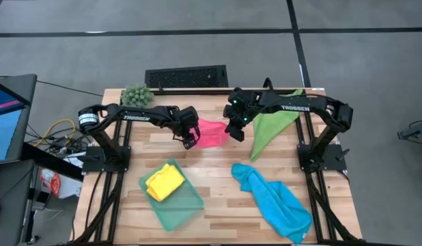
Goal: Fold microfiber towels
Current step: Fold the pink towel
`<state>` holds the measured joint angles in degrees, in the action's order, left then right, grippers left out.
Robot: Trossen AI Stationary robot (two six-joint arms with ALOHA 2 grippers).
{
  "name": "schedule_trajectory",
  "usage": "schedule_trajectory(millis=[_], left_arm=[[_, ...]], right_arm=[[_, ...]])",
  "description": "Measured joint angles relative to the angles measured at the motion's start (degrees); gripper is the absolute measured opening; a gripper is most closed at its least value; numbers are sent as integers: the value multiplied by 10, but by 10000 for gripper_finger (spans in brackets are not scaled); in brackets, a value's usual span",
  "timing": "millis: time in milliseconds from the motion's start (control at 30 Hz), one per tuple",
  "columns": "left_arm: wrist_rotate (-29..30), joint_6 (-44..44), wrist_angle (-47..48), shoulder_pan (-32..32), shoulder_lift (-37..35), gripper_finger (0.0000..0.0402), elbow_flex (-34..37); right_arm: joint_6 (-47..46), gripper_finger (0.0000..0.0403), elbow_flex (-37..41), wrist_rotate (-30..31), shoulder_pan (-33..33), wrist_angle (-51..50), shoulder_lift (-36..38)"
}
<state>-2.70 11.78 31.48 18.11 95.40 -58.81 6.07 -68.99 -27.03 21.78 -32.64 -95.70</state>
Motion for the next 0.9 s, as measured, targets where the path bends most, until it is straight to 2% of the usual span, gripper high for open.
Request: schedule_trajectory(millis=[167, 367, 533, 633, 900], left_arm=[[4, 20, 3, -6, -42, 201, 0], [53, 10, 19, -1, -65, 201, 0], [-20, 66, 1, 7, -65, 201, 0], [3, 103, 22, -13, -65, 201, 3], [32, 173, -94, -19, -65, 201, 83]], right_arm=[[4, 16, 0, 1, 0, -1, 0], [6, 14, 0, 1, 0, -2, 0], [6, 21, 0, 1, 0, -3, 0], [5, 19, 0, 0, 0, -3, 0], [5, 19, 0, -1, 0, -3, 0]])
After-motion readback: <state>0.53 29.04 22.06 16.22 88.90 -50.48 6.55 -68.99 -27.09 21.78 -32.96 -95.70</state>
